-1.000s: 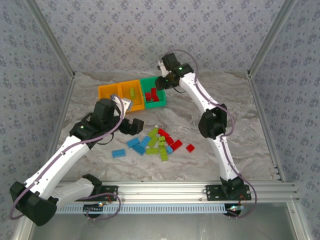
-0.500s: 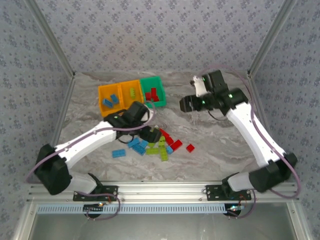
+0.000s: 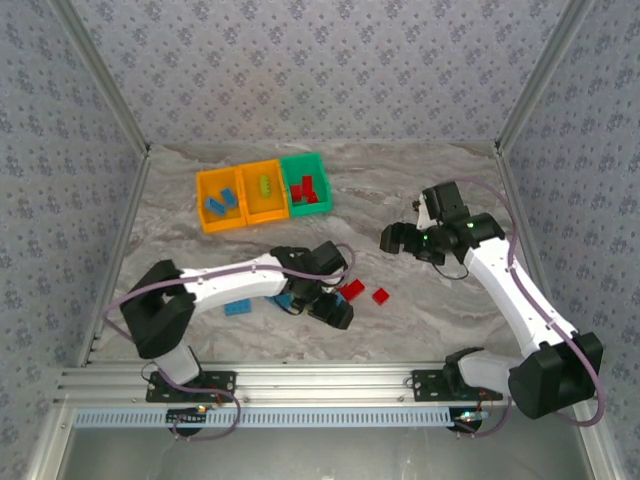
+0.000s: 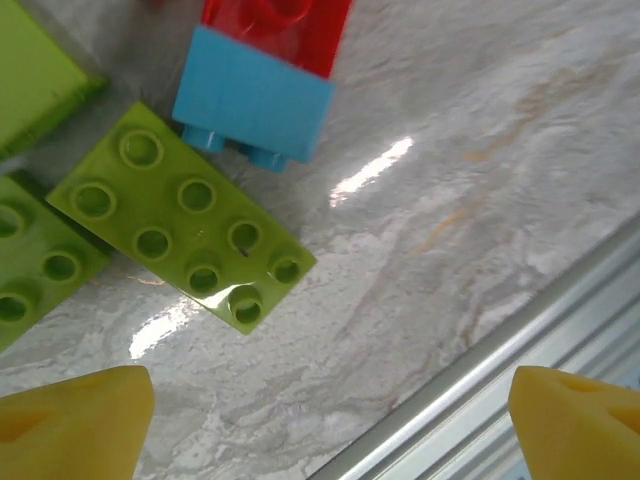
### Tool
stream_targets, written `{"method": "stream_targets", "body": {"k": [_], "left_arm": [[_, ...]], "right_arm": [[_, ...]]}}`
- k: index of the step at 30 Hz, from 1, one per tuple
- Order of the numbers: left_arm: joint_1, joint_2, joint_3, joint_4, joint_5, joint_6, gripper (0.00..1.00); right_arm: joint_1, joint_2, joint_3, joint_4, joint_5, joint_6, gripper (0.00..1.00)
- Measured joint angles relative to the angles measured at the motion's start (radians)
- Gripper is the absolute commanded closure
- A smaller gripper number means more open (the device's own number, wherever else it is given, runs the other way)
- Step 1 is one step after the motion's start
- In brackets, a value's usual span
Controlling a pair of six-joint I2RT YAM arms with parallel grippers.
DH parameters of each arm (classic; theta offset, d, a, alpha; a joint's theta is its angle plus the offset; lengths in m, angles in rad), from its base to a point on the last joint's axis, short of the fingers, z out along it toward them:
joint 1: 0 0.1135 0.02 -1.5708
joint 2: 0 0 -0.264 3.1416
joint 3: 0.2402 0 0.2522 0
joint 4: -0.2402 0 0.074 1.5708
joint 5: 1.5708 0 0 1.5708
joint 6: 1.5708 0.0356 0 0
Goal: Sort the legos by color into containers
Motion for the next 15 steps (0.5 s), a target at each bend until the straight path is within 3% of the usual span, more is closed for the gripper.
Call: {"method": "stream_targets", "body": {"k": [6,11,15], "left_arm": [[-0.007,0.124,0.040,-0.008,-0.051,-0.081,0.09],[-0.013,0.188,0.106,-0.068,-0.111,-0.148,0.23],[-0.024,0.199,0.120,-0.091,-0.164,-0.175,0.43]], "right_arm": [[0.000,-0.016,0.000,-0.002,-0.010,0.000,0.10],[0.000,-0.020,0.001,-0.014,-0.014,0.000,0.09],[0.000,-0.032,0.001,-0.032,-0.014,0.003,0.08]]}}
